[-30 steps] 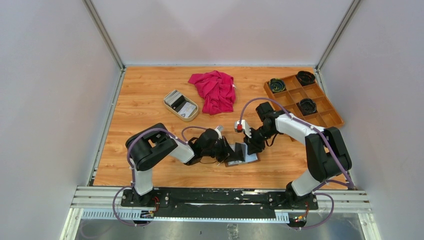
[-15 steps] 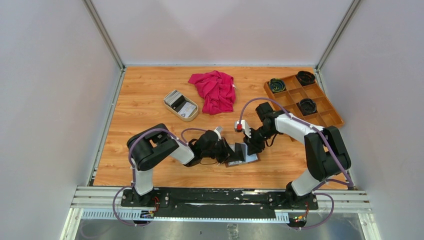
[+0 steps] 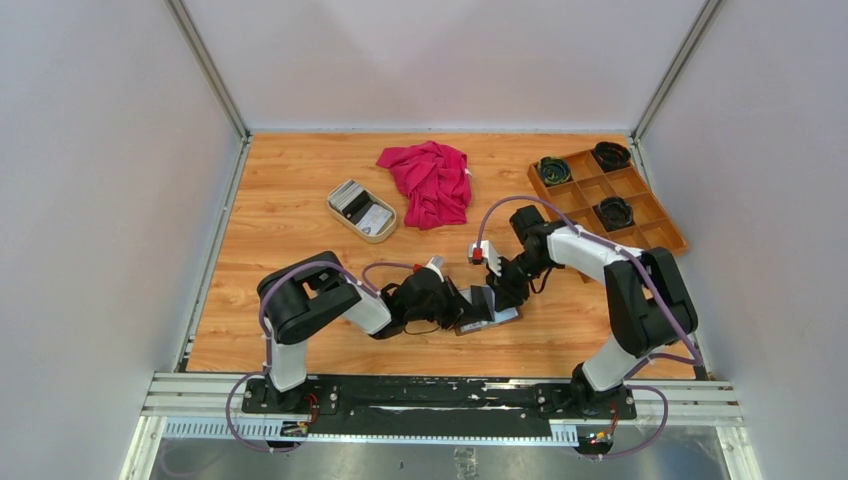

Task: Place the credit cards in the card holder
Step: Insert the credit card into the card holder.

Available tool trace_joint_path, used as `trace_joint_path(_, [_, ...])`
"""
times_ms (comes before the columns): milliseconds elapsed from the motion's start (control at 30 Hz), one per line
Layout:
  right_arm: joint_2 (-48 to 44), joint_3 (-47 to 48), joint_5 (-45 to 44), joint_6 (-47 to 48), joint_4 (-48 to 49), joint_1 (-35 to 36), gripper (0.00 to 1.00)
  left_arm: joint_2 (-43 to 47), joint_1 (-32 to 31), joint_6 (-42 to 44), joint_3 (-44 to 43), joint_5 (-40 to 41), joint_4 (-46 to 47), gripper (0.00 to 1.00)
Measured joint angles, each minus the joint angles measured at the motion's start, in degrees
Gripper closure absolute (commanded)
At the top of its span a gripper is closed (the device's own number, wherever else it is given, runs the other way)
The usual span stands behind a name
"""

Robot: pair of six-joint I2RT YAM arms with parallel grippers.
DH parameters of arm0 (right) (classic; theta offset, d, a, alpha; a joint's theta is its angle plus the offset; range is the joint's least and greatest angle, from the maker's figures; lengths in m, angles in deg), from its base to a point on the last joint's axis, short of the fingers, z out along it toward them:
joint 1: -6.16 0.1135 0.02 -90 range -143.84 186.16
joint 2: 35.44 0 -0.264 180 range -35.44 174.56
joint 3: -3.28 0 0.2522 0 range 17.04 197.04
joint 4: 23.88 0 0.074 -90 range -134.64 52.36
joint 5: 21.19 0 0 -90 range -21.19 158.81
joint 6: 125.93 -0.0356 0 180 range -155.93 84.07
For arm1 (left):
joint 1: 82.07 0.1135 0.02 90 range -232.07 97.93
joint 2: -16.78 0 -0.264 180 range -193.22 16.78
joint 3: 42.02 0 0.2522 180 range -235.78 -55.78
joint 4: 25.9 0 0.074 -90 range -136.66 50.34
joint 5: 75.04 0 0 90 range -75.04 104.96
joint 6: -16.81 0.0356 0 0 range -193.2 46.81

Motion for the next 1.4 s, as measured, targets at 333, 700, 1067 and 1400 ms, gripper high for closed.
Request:
trace_joint_path(333, [-0.2, 1.9, -3.1, -3.6, 0.0, -0.4, 0.75, -0.4, -1.0, -2.4, 1.6, 3.0, 3.2, 1.0])
trace_joint_path(700, [-1.5, 2.0, -17.6, -4.8, -0.1, -2.2, 0.76, -1.1, -1.0, -3.1, 1.9, 3.7, 5.2, 0.99])
trace_joint_path(1067, [2.0, 2.9, -20.5, -5.3, -2.1, -2.2, 0.79, -1.6, -1.2, -4.1, 1.9, 4.0, 5.7, 0.98])
trace_joint_path(1400, [3.5, 3.3, -16.1, -4.2, -6.6, -0.2, 0.8, -2.3, -1.8, -5.9, 1.9, 4.9, 6.1, 0.93])
